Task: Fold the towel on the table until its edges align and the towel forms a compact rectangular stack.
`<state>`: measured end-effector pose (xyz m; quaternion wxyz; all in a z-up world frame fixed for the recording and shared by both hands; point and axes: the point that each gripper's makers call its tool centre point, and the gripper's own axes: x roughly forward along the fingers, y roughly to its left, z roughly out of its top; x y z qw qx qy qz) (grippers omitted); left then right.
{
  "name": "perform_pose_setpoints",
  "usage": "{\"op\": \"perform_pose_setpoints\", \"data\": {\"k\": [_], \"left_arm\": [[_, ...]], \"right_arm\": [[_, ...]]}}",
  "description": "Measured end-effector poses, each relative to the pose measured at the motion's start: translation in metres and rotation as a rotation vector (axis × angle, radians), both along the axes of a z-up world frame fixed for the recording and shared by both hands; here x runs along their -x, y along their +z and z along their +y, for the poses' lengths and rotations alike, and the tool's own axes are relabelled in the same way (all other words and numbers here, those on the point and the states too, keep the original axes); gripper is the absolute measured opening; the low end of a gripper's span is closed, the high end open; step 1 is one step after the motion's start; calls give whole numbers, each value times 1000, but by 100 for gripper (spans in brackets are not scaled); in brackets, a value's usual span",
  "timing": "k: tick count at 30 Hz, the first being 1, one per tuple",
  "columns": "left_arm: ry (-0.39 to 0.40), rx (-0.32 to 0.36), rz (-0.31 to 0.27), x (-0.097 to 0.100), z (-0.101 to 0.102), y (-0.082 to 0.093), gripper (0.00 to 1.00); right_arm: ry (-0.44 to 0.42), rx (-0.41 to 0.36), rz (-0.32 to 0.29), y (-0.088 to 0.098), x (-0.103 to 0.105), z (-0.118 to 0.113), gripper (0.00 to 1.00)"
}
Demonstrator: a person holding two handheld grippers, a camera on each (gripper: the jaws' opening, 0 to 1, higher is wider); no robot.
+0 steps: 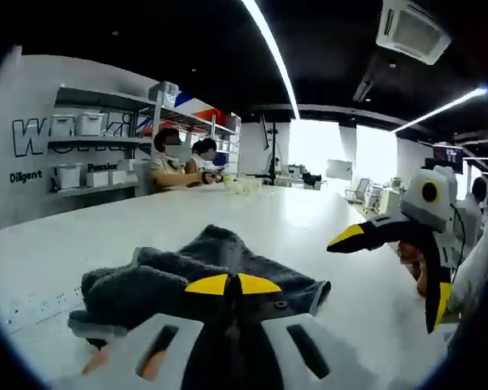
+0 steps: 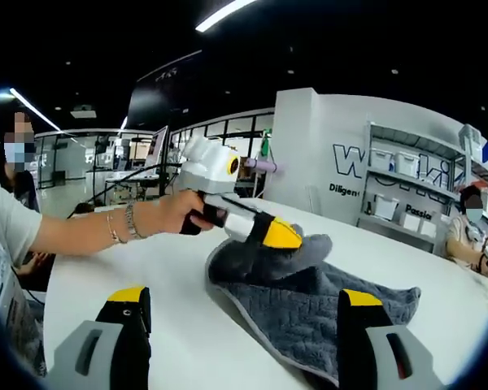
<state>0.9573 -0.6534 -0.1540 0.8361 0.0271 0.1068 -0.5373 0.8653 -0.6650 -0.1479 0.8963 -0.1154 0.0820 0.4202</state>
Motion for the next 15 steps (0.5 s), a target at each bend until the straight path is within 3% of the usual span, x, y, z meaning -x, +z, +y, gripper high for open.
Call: {"op": "perform_pose_setpoints", "data": {"k": [2, 4, 7, 10, 15], "left_arm": [[-2, -30, -4, 1, -6, -13, 4], [16, -152, -40, 1, -6, -42, 3], [26, -231, -44, 5, -7, -65, 3], [41, -279, -81, 9, -6, -73, 3], [67, -300, -101, 11, -7, -77, 3]], "right_arm": [[4, 2, -1, 0, 1, 1, 99], [8, 4, -1, -1, 2, 2, 99], [10, 5, 1, -1, 2, 3, 99], [9, 6, 2, -2, 2, 3, 99], [9, 1, 2, -2, 1, 3, 99]]}}
